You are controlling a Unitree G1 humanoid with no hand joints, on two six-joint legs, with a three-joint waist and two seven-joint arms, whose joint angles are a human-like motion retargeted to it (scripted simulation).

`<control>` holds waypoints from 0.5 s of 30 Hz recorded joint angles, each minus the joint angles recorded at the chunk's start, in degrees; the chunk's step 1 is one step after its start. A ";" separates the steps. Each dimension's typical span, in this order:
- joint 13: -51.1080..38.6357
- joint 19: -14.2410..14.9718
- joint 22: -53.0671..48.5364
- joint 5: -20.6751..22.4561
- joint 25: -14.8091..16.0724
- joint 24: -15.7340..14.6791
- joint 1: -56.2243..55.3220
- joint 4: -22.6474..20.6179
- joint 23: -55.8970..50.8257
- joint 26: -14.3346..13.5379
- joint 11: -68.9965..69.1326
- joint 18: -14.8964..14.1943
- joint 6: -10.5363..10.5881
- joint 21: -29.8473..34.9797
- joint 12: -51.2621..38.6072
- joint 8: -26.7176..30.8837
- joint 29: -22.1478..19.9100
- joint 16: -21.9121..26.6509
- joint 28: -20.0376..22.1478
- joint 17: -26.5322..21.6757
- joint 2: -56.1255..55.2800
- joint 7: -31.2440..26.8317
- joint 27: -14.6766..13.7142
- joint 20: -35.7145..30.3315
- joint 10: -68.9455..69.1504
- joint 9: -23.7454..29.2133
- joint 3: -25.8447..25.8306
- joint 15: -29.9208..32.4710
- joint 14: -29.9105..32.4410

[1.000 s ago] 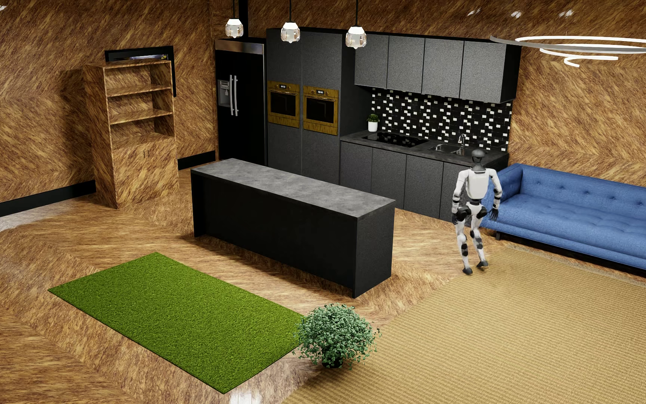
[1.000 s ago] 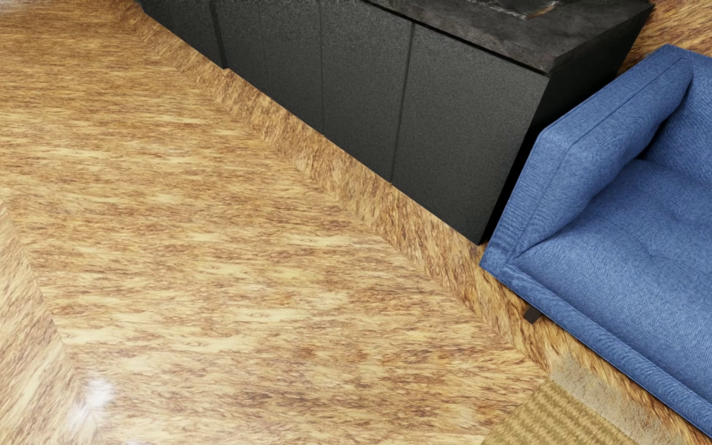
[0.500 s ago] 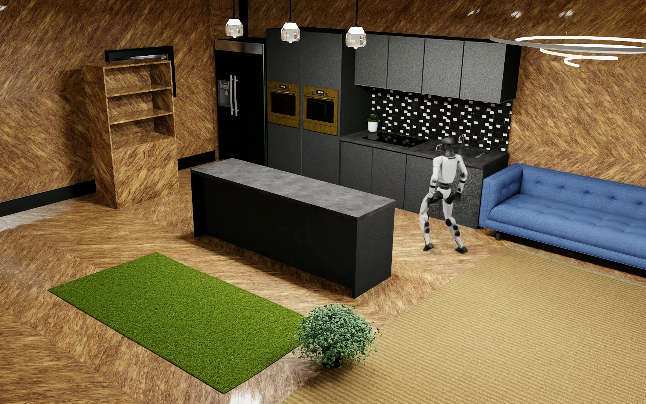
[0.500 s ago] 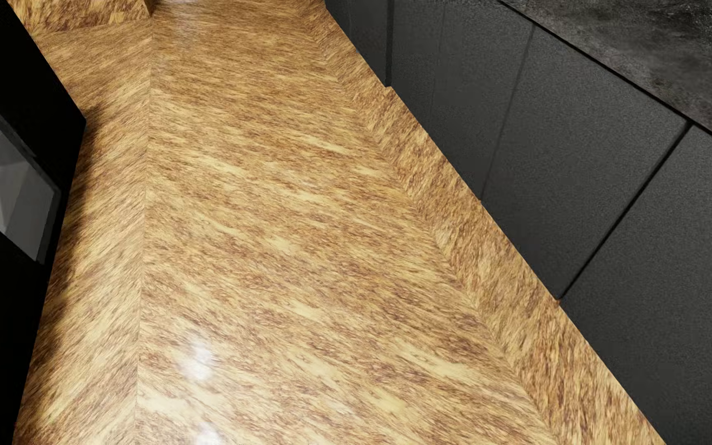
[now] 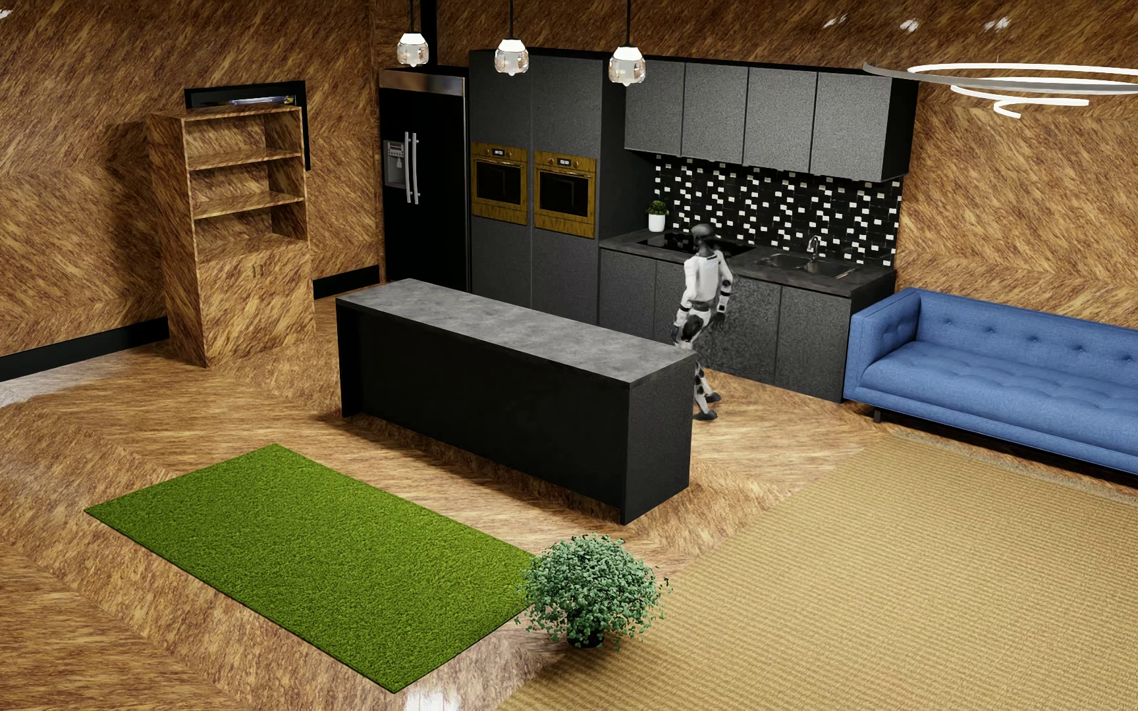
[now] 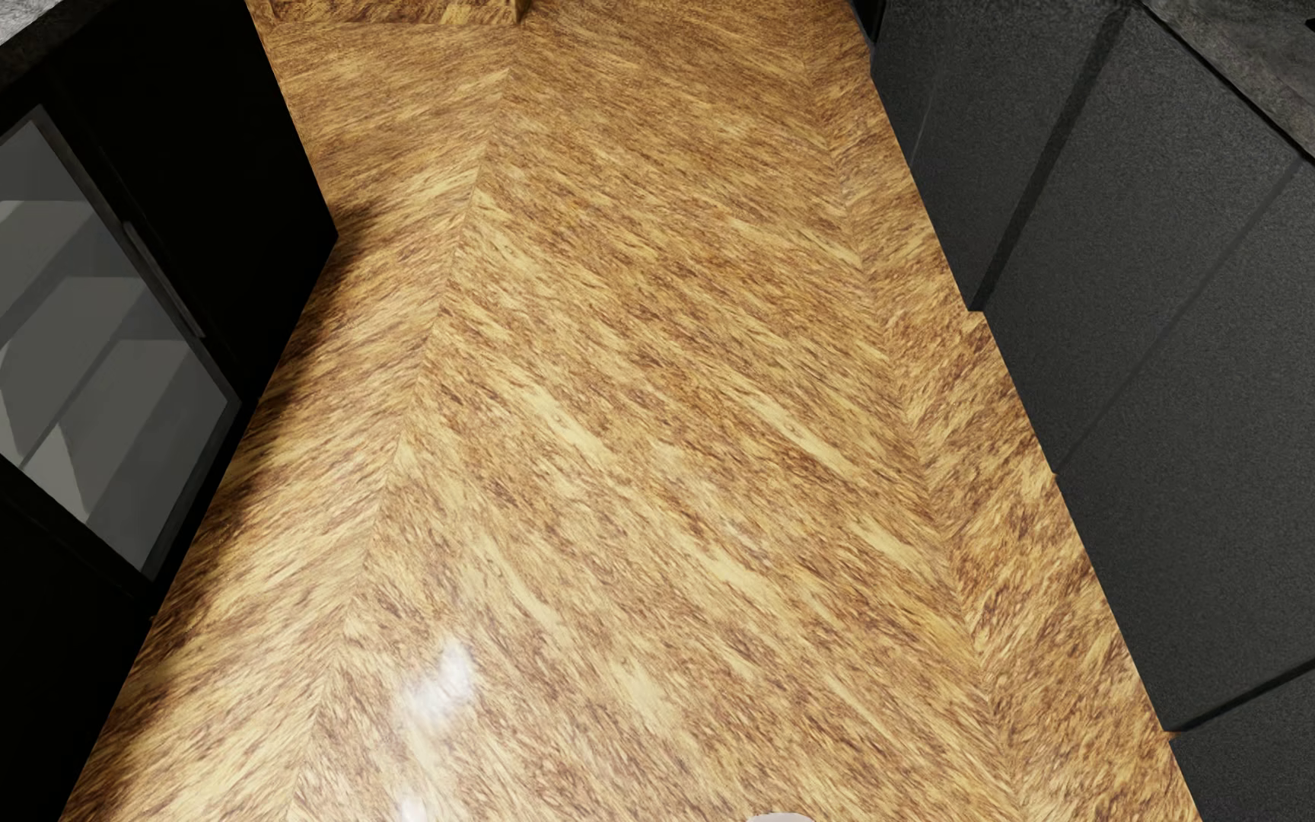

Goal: Walk to the shelves

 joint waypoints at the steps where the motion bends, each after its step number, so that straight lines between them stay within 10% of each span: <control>1: 0.88 0.00 -2.93 -0.98 0.00 0.00 5.76 0.68 -0.52 0.00 -9.90 0.00 0.48 -0.69 -1.93 0.00 0.00 0.09 0.00 -0.12 -2.36 0.00 0.00 2.51 -3.49 -0.23 -3.13 0.89 -5.35; 4: 2.26 0.00 -9.57 -4.03 0.00 0.00 15.25 3.68 -1.73 0.00 -36.26 0.00 1.00 -1.62 -9.24 0.00 0.00 0.88 0.00 -0.16 -7.62 0.00 0.00 4.99 -6.25 -2.69 -8.12 3.73 -15.31; 6: 2.99 0.00 -12.97 -4.59 0.00 0.00 22.31 7.16 -0.72 0.00 -30.24 0.00 0.89 -2.46 -9.03 0.00 0.00 1.13 0.00 0.15 -10.25 0.00 0.00 7.94 -4.62 -2.68 -11.07 1.15 -15.14; 8: 2.61 0.00 -9.02 -1.05 0.00 0.00 21.99 10.67 4.60 0.00 -16.92 0.00 4.53 -1.74 -6.83 0.00 0.00 -1.53 0.00 0.42 -14.61 0.00 0.00 9.02 5.97 -5.25 -11.68 8.17 -0.87; 10: 0.45 0.00 -2.66 3.21 0.00 0.00 13.91 11.78 9.26 0.00 -11.15 0.00 5.26 -1.40 -4.69 0.00 0.00 -2.43 0.00 1.04 -8.62 0.00 0.00 4.44 29.38 -4.37 -9.56 2.37 19.30; 13: -2.02 0.00 5.37 5.20 0.00 0.00 -5.21 8.33 5.89 0.00 -20.18 0.00 2.50 -0.96 -2.49 0.00 0.00 -2.68 0.00 1.63 8.17 0.00 0.00 -2.75 51.50 -3.16 -1.18 0.43 11.40; 15: -3.44 0.00 8.99 4.47 0.00 0.00 -15.02 5.91 -0.23 0.00 -26.61 0.00 0.05 -1.77 1.43 0.00 0.00 -1.95 0.00 0.97 19.03 0.00 0.00 -6.10 39.62 -2.56 5.94 0.84 17.82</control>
